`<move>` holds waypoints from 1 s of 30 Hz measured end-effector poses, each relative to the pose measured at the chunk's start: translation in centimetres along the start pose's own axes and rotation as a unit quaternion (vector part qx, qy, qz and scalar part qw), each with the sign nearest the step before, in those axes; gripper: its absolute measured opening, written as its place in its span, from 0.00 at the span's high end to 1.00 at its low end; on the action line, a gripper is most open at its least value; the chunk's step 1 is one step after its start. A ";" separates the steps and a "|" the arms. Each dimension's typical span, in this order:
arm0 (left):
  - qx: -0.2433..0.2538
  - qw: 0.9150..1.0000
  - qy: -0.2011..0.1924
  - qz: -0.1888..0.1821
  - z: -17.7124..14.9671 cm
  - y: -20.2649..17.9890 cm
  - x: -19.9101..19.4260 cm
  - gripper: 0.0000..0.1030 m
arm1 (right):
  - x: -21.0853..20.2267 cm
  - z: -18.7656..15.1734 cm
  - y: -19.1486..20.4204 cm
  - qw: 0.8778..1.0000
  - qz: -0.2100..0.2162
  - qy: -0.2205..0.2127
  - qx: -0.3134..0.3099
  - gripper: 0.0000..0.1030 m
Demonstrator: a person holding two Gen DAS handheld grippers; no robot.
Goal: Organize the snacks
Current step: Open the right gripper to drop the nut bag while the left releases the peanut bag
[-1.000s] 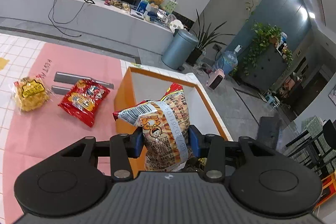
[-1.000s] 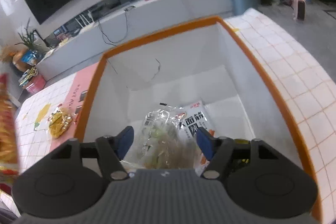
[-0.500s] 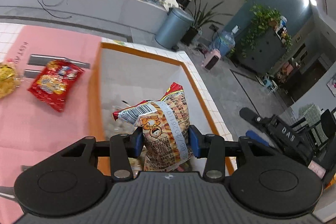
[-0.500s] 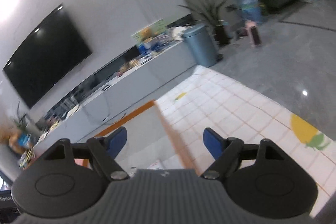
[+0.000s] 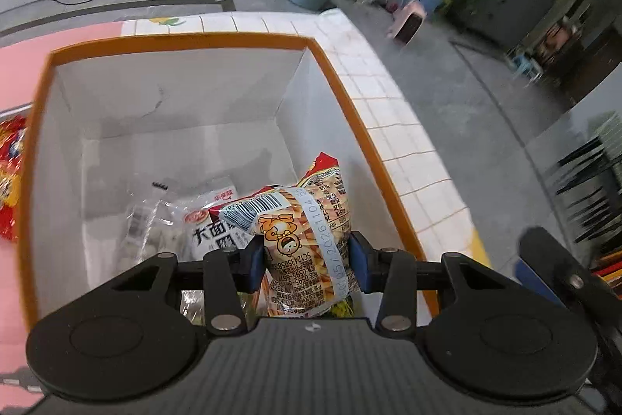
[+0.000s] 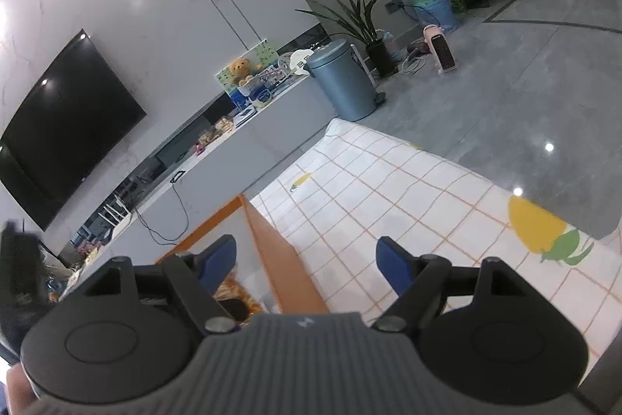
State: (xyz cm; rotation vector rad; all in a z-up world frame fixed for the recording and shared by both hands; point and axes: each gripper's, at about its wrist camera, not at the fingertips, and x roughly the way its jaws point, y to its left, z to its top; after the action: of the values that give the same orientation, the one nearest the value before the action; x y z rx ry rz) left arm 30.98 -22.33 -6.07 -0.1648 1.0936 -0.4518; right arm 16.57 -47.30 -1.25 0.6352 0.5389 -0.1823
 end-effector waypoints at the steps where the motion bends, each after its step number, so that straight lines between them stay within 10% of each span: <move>1: -0.001 1.000 0.003 0.005 0.1 -0.1 0.6 0.52 | 0.2 0.1 -0.2 1.000 -0.009 0.001 -0.002 0.24; 8: -0.011 0.999 0.007 0.047 0.4 -0.7 2.4 0.52 | 0.1 0.3 -1.4 0.999 -0.036 -0.007 0.004 0.24; 12: -0.021 0.999 0.019 0.031 0.6 0.0 2.4 0.15 | 0.2 0.3 -1.3 0.999 -0.043 -0.010 -0.005 0.24; 30: 0.002 0.995 -0.010 0.098 -1.5 -0.6 -3.4 0.15 | 0.9 -0.2 -0.4 0.999 -0.053 0.010 -0.007 0.24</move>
State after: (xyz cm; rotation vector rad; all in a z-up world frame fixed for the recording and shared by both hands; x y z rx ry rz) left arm 28.19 -21.25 -3.78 -0.0573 1.0774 -0.2752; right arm 17.12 -47.52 -2.13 0.5962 0.5929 -0.2723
